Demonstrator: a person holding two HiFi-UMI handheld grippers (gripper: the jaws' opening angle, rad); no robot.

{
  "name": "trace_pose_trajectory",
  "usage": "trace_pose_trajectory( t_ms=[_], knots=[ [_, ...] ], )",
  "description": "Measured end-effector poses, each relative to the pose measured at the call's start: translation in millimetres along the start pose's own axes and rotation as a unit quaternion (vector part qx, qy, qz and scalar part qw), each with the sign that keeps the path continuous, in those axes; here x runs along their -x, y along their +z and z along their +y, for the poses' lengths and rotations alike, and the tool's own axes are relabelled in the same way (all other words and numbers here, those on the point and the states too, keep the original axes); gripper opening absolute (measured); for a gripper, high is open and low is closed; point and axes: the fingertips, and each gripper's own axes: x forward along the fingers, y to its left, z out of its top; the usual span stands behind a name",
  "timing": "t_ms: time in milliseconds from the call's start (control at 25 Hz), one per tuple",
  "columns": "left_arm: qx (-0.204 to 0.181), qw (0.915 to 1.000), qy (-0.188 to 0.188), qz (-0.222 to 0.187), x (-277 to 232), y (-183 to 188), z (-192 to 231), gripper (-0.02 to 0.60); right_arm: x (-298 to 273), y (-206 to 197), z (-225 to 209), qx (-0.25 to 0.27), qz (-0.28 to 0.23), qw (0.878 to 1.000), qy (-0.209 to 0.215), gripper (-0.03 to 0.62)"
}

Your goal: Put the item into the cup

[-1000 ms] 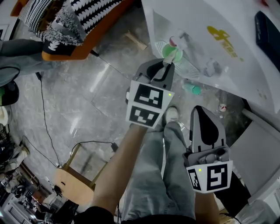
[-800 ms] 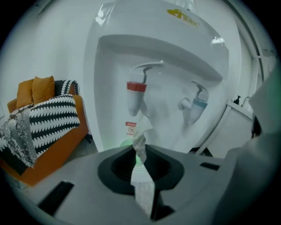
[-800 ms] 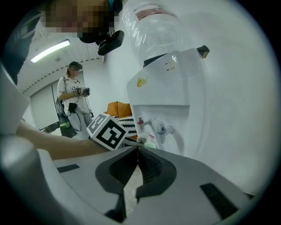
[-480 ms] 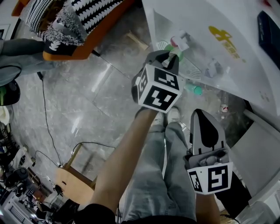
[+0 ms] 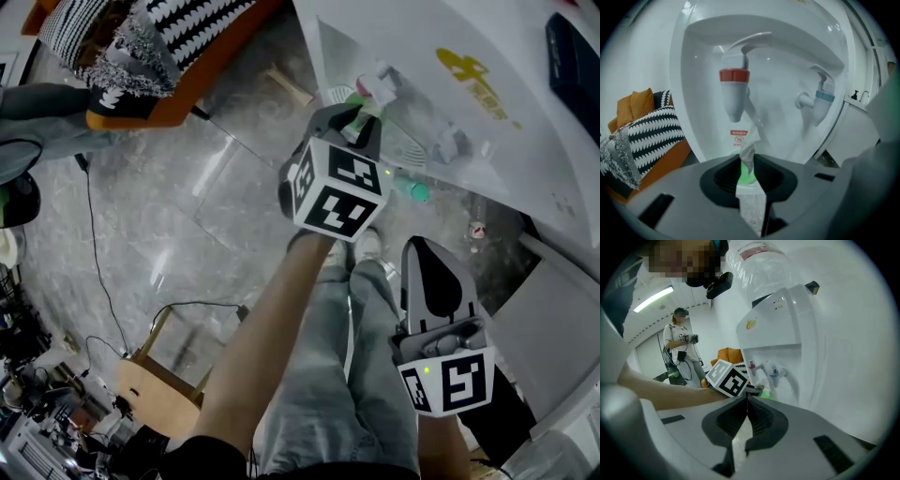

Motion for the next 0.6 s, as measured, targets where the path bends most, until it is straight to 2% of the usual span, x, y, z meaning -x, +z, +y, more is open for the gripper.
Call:
trace_pose_trajectory(
  t_ms=[600],
  knots=[
    [0.009,0.9999,0.009,-0.009,2.2,-4.8,7.7,0.080,-1.3,-7.6,0.7,-0.007,0.010,1.000,0.009,0.011]
  ],
)
